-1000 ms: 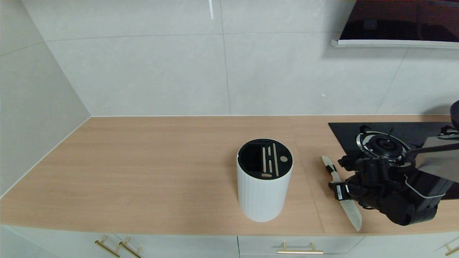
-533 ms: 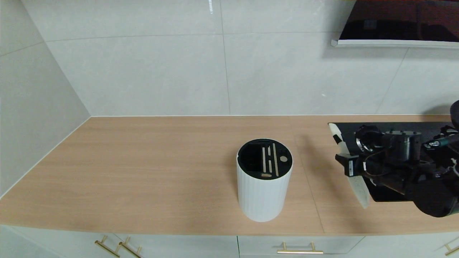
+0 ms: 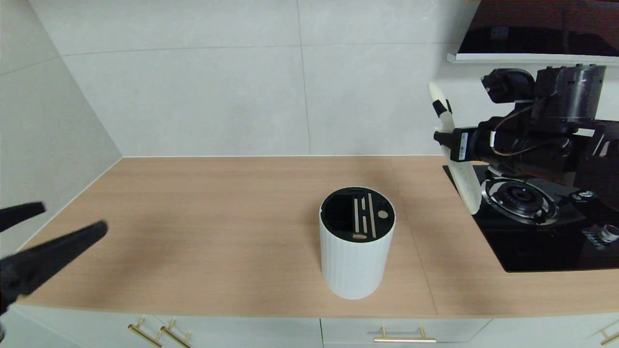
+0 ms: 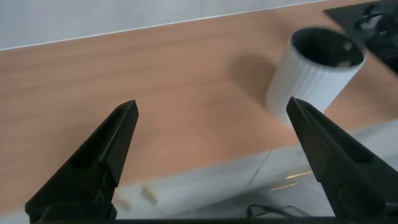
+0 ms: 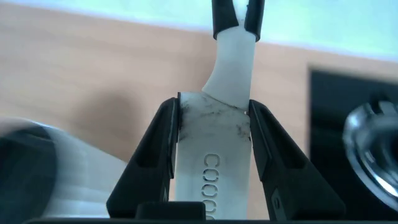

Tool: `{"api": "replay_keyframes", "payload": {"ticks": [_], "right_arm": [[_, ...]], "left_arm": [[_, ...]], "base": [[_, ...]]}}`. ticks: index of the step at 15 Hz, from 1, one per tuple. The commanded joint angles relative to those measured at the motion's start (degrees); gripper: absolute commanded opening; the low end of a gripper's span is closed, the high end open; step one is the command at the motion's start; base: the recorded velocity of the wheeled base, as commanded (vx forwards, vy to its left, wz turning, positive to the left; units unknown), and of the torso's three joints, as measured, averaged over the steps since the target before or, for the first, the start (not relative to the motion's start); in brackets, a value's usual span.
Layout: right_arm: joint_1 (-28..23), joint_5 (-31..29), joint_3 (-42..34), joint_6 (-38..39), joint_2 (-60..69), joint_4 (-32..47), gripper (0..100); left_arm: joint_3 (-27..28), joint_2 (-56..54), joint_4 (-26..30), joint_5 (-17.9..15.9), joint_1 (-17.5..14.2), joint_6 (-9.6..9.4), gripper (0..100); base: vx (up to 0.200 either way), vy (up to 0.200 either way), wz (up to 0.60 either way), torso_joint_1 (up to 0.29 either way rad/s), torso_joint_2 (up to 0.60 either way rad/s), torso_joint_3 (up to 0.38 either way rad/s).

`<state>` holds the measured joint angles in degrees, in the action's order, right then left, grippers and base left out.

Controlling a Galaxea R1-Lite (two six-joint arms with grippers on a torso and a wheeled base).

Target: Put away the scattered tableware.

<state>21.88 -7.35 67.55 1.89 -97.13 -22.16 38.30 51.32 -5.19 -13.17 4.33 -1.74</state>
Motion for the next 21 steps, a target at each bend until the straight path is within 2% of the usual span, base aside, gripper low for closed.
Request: {"api": "replay_keyframes", "payload": {"ticks": [1,2,3,4,5,6,7,8,9,10,11,12,13,14,16,21], "right_arm": [[6.7,-4.9,-0.8,3.6,5.0,0.5,0],[8.4,-5.2,-2.0,4.4,5.7,0.8,0],[9.8,-5.6,-2.0,4.4,5.9,0.8,0],[10.6,-5.6,-2.2,4.5,6.1,0.9,0],[12.4,-5.7,-2.8,4.6,5.9,0.9,0],[14.1,-5.7,-3.9,4.7,6.2,0.8,0],[16.1,-6.2,-4.6,4.7,6.4,0.7,0],[17.8,-6.8,-5.1,4.6,6.8,0.9,0],[19.1,-7.7,-5.8,4.6,6.9,0.8,0],[21.8,-8.5,-6.8,4.4,7.0,0.8,0],[23.4,-8.6,-7.2,4.4,6.9,0.9,0],[24.4,-8.7,-8.1,4.4,6.7,0.8,0],[25.1,-8.7,-8.4,4.4,6.5,0.7,0],[25.7,-8.6,-8.5,4.4,6.5,0.7,0],[26.8,-8.6,-8.7,4.6,6.2,0.6,0],[31.0,-8.6,-10.2,4.8,5.6,0.5,0]], "left_arm": [[6.9,28.0,-22.0,1.1,10.5,7.37,100],[8.4,33.4,-28.4,5.0,14.7,11.41,100],[10.2,36.8,-30.7,8.5,17.9,14.49,100],[12.3,38.8,-30.9,9.9,21.2,17.3,100],[14.2,39.7,-31.1,9.7,24.5,22.05,100],[15.5,40.2,-31.1,9.1,26.7,25.83,100],[15.7,40.2,-31.3,8.3,28.5,28.99,100],[15.3,39.8,-31.4,7.9,29.2,31.1,100],[15.0,39.7,-31.4,6.7,29.9,34.0,100],[15.4,39.6,-32.5,3.1,30.9,38.31,100],[15.0,39.5,-33.6,0.9,31.4,40.33,100],[14.4,39.3,-34.8,0.0,32.4,42.0,100],[14.3,39.4,-36.1,0.0,33.5,42.52,100],[13.9,39.4,-36.8,0.0,33.9,42.61,100],[12.7,40.1,-38.8,0.0,36.9,42.26,100],[12.2,45.1,-42.5,0.9,37.3,41.91,100]], "base": [[0.0,0.0,0.0,0.0,0.0,0.0],[0.0,0.0,0.0,0.0,0.0,0.0],[0.0,0.0,0.0,0.0,0.0,0.0],[0.0,0.0,0.0,0.0,0.0,0.0],[0.0,0.0,0.0,0.0,0.0,0.0],[0.0,0.0,0.0,0.0,0.0,0.0],[0.0,0.0,0.0,0.0,0.0,0.0],[0.0,0.0,0.0,0.0,0.0,0.0],[0.0,0.0,0.0,0.0,0.0,0.0],[0.0,0.0,0.0,0.0,0.0,0.0],[0.0,0.0,0.0,0.0,0.0,0.0],[0.0,0.0,0.0,0.0,0.0,0.0],[0.0,0.0,0.0,0.0,0.0,0.0],[0.0,0.0,0.0,0.0,0.0,0.0],[0.0,0.0,0.0,0.0,0.0,0.0],[0.0,0.0,0.0,0.0,0.0,0.0]]}}
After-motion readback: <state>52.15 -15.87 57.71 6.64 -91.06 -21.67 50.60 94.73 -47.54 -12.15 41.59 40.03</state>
